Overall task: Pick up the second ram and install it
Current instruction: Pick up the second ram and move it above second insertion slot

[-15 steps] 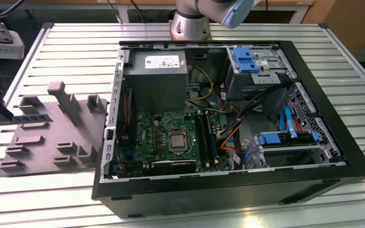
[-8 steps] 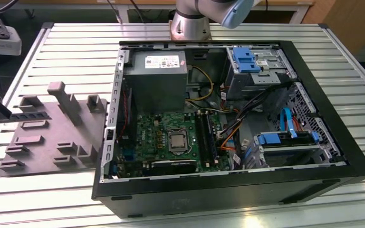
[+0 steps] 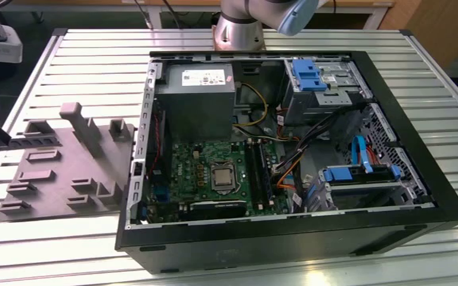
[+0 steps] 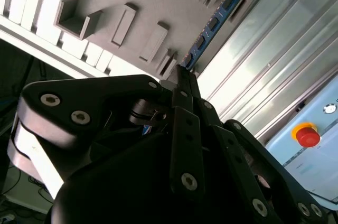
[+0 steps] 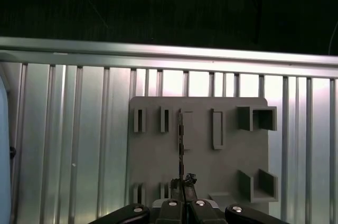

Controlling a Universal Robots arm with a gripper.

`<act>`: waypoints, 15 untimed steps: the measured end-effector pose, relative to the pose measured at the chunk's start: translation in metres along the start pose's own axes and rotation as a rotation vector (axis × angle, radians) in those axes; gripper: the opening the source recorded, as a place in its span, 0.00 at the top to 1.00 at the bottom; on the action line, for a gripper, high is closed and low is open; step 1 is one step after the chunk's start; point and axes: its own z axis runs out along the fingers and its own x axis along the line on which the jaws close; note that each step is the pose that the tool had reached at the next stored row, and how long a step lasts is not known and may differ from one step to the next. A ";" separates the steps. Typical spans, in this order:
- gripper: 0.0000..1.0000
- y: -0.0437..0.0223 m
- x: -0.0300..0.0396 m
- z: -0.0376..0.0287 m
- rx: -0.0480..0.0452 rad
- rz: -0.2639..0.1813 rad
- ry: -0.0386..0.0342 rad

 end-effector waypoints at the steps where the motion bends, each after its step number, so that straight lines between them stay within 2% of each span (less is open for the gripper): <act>1: 0.89 0.0000 -0.0001 -0.0011 0.0003 0.000 -0.0003; 15: 0.89 0.0006 -0.0011 -0.0158 0.0049 0.000 -0.0037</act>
